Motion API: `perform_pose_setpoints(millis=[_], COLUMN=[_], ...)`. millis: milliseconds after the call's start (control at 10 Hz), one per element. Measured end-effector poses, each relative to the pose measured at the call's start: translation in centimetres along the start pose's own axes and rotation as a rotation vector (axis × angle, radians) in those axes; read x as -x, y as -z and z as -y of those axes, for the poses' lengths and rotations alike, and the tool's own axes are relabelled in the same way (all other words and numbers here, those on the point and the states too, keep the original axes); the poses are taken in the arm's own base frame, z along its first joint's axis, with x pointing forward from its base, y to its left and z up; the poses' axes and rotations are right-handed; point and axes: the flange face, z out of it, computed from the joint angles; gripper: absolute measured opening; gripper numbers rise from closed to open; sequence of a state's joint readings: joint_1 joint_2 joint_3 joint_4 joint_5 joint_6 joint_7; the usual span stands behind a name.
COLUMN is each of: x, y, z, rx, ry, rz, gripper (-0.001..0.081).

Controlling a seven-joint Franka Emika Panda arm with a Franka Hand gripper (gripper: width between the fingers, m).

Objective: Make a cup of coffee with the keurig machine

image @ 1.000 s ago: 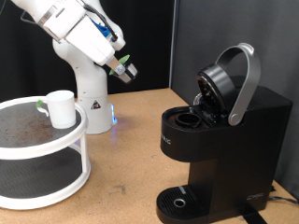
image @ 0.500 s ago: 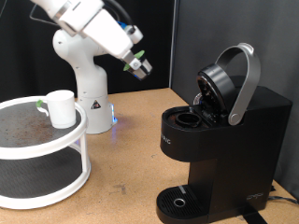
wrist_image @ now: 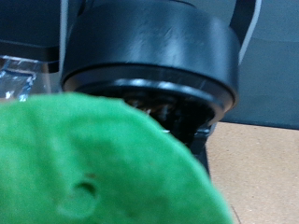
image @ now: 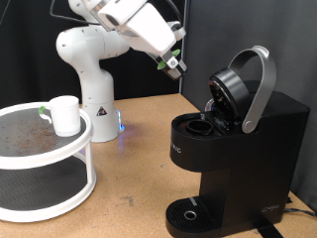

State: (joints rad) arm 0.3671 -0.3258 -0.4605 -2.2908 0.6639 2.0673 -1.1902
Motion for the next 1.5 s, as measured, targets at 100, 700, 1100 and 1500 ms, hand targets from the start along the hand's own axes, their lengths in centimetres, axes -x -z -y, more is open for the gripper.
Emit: perform_pose_setpoints(millis=[100,700,1100,1500], x=[-0.4,-0.8,-1.1,-0.5], y=[0.0,-1.0,-5.4,-8.2], z=[0.1,0.1,0.5,0.3], rx=[0.016,0.064,0.106,0.123], ry=[-0.005,-0.018,-0.002,-0.004], rz=[-0.010,0.012,0.085,0.132], gripper=[0.0446,0.0446,0.0446,0.0446])
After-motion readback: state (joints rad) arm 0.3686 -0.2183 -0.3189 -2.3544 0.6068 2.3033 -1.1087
